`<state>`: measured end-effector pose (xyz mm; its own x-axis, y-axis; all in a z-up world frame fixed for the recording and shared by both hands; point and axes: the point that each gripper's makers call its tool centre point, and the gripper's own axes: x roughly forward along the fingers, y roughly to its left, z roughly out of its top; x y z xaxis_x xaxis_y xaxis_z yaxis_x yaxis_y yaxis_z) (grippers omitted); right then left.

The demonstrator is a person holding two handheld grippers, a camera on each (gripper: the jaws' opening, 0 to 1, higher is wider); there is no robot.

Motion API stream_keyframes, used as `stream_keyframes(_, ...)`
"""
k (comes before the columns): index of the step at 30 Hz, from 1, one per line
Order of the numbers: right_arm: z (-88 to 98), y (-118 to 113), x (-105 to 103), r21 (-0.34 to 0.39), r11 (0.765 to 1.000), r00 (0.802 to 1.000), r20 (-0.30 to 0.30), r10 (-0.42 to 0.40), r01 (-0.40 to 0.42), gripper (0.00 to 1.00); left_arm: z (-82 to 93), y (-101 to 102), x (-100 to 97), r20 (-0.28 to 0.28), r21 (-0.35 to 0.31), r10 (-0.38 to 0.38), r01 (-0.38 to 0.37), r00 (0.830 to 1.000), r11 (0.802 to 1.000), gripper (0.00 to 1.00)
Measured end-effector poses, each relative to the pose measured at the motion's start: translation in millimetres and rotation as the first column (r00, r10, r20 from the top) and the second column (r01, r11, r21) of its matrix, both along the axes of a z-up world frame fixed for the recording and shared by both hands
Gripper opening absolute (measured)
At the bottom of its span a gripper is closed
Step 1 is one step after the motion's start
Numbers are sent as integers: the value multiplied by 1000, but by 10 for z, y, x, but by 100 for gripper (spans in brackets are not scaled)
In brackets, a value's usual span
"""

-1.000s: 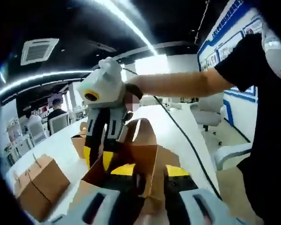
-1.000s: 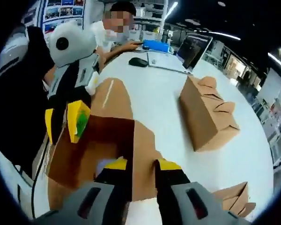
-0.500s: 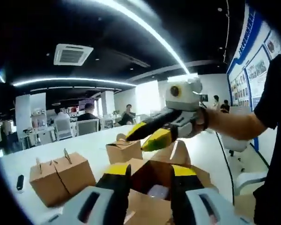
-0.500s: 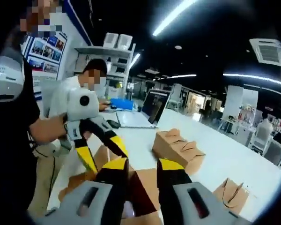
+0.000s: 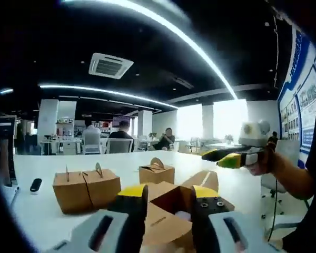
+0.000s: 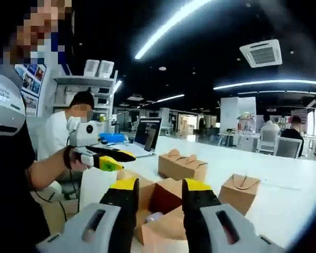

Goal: Pick up one paper box from the group, open the paper box, and remove the item inside

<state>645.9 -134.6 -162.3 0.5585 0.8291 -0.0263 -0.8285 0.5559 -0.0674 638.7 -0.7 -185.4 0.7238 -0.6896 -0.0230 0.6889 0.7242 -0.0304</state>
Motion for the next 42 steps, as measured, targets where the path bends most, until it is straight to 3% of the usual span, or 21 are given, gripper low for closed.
stream_keyframes(4,-13,-323,-105,0,995,994,35,-100,100,33,-49,104,-172,1,-6,27,-27,1000,1000,36)
stream_keyframes(7,-118,-475,-176,19,990,990,10,-141,141,33,-104,205,-252,-17,29,50,-50,999,998,36)
stream_keyframes(12,-281,-532,-253,-16,987,987,-1,-158,158,33,-35,326,-351,-13,-10,90,-90,996,996,36)
stream_keyframes(16,-362,-566,-314,-35,986,987,-12,-163,163,33,-53,318,-408,-3,3,98,-98,995,995,36)
stream_keyframes(18,-433,-663,-270,-69,974,975,-35,-218,215,33,-75,311,-402,-18,27,89,-89,996,996,36)
stream_keyframes(21,-440,-691,-267,-83,971,973,-36,-230,226,33,-15,295,-432,-29,60,69,-67,997,996,36)
stream_keyframes(22,-408,-710,-283,-57,972,972,-34,-232,230,33,63,228,-500,-17,63,13,-12,1000,998,36)
stream_keyframes(24,-390,-707,-307,-32,973,973,-26,-231,230,33,146,176,-552,-28,42,-30,32,999,999,36)
stream_keyframes(26,-401,-700,-335,-6,973,973,-23,-231,231,33,157,141,-560,-29,96,-54,57,998,994,36)
stream_keyframes(28,-420,-694,-370,23,973,973,-28,-230,231,33,140,109,-546,-31,191,-70,75,997,979,36)
stream_keyframes(29,-431,-686,-397,32,974,974,-28,-224,225,33,145,34,-577,-48,225,-120,128,992,966,36)
stream_keyframes(31,-457,-675,-448,37,977,978,-28,-209,210,33,195,-80,-625,-75,238,-197,209,978,949,35)
stream_keyframes(34,-461,-694,-515,36,980,980,-19,-198,198,33,227,-153,-554,-75,308,-227,239,971,921,35)
stream_keyframes(37,-413,-700,-580,49,982,983,-10,-183,183,33,199,-207,-382,-84,412,-244,257,966,874,34)
stream_keyframes(39,-382,-711,-593,63,981,983,-6,-186,186,33,192,-306,-324,-147,399,-287,322,947,858,34)
stream_keyframes(42,-368,-705,-636,72,983,985,0,-172,172,33,163,-460,-232,-201,439,-362,414,910,797,32)
